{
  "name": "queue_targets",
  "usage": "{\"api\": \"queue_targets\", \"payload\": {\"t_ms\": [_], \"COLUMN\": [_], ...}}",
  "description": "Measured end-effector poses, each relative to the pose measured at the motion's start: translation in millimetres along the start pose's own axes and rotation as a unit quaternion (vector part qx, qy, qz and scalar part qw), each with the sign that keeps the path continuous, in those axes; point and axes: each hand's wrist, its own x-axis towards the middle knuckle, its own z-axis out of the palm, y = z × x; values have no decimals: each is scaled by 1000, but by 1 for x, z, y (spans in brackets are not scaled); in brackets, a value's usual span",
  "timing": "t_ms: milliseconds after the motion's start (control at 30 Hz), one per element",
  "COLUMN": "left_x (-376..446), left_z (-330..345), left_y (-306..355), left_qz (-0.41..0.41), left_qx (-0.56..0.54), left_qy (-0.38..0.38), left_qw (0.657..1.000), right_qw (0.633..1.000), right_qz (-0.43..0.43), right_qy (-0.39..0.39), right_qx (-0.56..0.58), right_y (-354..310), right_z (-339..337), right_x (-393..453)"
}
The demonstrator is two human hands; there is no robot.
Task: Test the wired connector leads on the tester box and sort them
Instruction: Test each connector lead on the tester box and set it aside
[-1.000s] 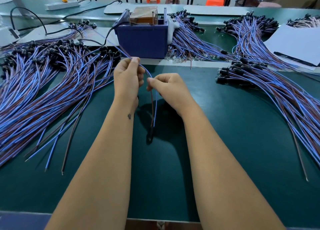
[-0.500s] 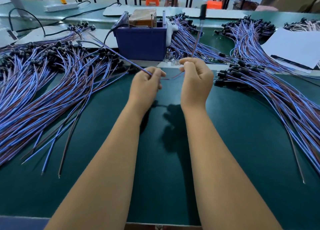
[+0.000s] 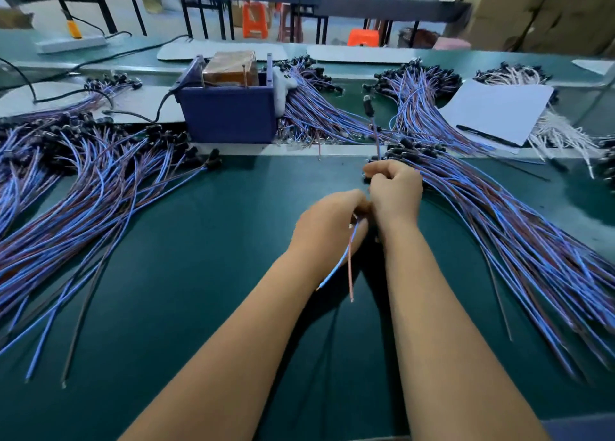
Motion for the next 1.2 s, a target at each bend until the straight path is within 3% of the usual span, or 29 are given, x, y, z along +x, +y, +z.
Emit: {"api": "queue_targets", "payload": {"t_ms": [133, 267, 333, 400, 533, 733, 900, 1033, 1200], "left_x": [7, 9, 11, 10, 10, 4, -2, -1, 1], "left_z": [28, 47, 50, 47, 29, -43, -98, -114, -113], "left_y": [30, 42, 41, 42, 30, -27, -78, -100, -101], "left_qz": [-26, 27, 34, -8, -127, -264, -342, -384, -395], "left_qx": [-92, -16, 0, -41, 52, 58, 223, 262, 254], "left_qy": [-63, -145, -150, -126, 26, 165, 149, 115, 158], "left_qw": [993, 989, 988, 991, 990, 949, 900, 878, 869], "right_qw": [996, 979, 959, 939, 954, 972, 949, 947, 946], "right_qz": [-38, -46, -38, -44, -98, -154, -139, -112, -117], "right_qy": [-1, 22, 29, 57, 61, -157, -281, -295, -297], "right_qx": [-86, -198, -281, -337, -278, -88, -26, -65, -53], "right_y": [1, 5, 9, 7, -5, -29, -40, -35, -31], "right_z": [-46, -88, -94, -88, -41, 55, 101, 108, 105], "right_x": [26, 45, 47, 42, 18, -36, -64, -57, -61]}}
